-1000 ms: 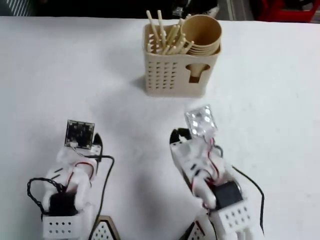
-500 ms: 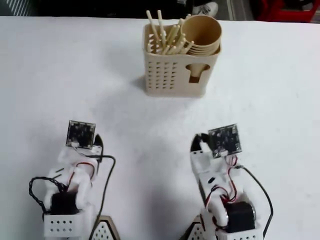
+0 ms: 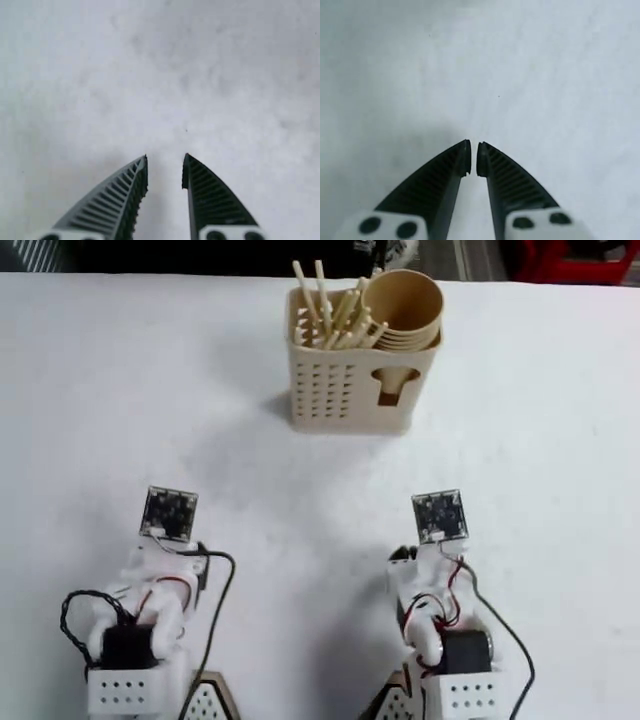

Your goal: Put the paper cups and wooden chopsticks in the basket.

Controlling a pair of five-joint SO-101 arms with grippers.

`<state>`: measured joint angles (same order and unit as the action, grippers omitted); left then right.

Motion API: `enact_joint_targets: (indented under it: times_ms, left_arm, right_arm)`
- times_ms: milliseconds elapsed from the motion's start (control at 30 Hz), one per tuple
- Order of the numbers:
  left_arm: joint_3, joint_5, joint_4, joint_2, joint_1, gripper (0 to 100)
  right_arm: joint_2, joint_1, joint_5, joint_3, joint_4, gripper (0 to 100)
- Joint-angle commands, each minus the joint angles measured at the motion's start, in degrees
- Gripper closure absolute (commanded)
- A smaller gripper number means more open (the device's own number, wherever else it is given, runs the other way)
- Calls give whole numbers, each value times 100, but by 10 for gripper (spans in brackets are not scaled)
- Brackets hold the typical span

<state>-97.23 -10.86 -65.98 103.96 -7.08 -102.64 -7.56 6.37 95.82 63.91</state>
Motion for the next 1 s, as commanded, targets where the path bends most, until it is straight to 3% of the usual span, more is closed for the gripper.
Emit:
enact_joint_targets:
  times_ms: [0,333,967]
  left_arm:
    - [26,-35,-35,40,-40,871]
    - [26,-26,-35,40,-31,871]
    - [26,-26,-35,40,-31,871]
  right_arm:
    - [-57,40,53,105,-13,964]
    - [-57,31,44,105,919,963]
    - [-57,13,44,105,892,964]
